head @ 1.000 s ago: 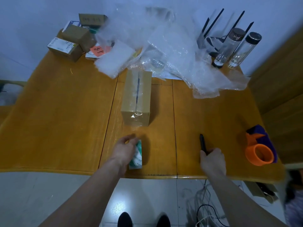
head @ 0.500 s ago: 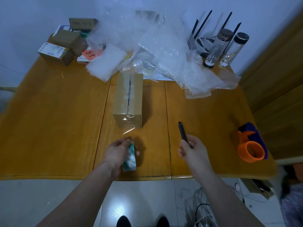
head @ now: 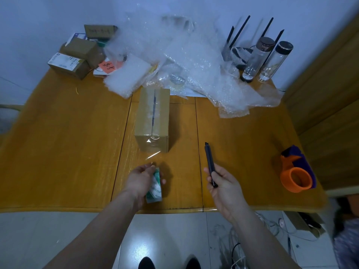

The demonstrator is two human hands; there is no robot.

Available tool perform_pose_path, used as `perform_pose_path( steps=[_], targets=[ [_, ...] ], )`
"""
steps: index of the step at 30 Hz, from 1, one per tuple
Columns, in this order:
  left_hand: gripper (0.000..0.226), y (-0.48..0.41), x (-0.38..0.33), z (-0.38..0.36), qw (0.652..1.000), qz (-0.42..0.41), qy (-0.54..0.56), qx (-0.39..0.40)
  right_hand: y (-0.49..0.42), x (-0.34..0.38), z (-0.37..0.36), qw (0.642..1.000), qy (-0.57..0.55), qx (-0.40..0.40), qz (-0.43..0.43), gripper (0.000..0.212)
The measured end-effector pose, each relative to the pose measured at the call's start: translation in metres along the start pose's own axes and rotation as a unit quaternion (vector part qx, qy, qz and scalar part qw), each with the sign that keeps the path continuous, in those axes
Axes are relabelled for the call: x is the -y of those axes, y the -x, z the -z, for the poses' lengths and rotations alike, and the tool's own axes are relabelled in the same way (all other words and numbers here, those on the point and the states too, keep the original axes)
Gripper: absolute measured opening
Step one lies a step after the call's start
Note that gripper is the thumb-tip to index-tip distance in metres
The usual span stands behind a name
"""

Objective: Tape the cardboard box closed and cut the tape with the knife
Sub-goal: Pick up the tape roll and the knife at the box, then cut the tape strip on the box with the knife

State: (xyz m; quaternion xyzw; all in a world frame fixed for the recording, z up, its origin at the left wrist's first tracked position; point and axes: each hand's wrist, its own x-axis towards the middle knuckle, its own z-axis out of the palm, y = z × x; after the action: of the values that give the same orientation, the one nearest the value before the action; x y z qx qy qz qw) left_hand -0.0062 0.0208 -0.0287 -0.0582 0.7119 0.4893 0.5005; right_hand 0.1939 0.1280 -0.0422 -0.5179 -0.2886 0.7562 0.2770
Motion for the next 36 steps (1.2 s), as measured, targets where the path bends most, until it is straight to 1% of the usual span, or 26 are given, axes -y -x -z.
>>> perform_pose_path(
  steps=[7,10,18,20,22,24,28,31,32,33,35,36],
  targets=[
    [0.03,0.0,0.001,-0.001,1.0,-0.002,-0.002,-0.001,0.0,-0.005,-0.001,0.999,0.039,-0.029,0.021,0.012],
    [0.029,0.0,0.002,0.0,1.0,-0.005,-0.004,0.0,-0.001,-0.009,0.001,0.996,0.079,-0.036,0.03,0.014],
    [0.029,0.003,0.0,-0.001,1.0,-0.002,0.0,0.003,0.005,-0.01,0.001,0.991,0.124,-0.033,0.033,0.025],
    [0.028,0.005,-0.001,-0.002,1.0,0.002,0.005,0.007,0.011,-0.005,-0.001,0.987,0.155,-0.027,0.046,0.023],
    [0.027,0.007,-0.001,-0.002,1.0,0.004,0.012,0.013,0.018,0.004,-0.005,0.974,0.216,-0.015,0.071,0.021],
    [0.026,0.008,-0.002,0.0,1.0,0.007,0.015,0.019,0.024,0.018,-0.015,0.951,0.291,0.011,0.103,0.017],
    [0.019,0.009,-0.002,0.005,0.999,0.012,0.026,0.027,0.026,0.048,-0.049,0.9,0.408,0.078,0.129,0.02],
    [0.02,0.01,-0.002,0.01,0.998,0.019,0.034,0.041,0.025,0.072,-0.08,0.85,0.475,0.156,0.164,0.013],
    [0.02,0.01,-0.003,0.011,0.998,0.02,0.035,0.045,0.023,0.077,-0.09,0.822,0.505,0.182,0.191,0.014],
    [0.02,0.01,-0.003,0.012,0.998,0.022,0.036,0.048,0.021,0.081,-0.1,0.783,0.542,0.203,0.226,0.016],
    [0.021,0.009,-0.003,0.014,0.998,0.023,0.039,0.05,0.01,0.085,-0.119,0.696,0.616,0.221,0.296,0.02],
    [0.02,0.009,-0.003,0.014,0.998,0.023,0.038,0.05,0.004,0.086,-0.127,0.658,0.64,0.224,0.326,0.022]
  ],
)
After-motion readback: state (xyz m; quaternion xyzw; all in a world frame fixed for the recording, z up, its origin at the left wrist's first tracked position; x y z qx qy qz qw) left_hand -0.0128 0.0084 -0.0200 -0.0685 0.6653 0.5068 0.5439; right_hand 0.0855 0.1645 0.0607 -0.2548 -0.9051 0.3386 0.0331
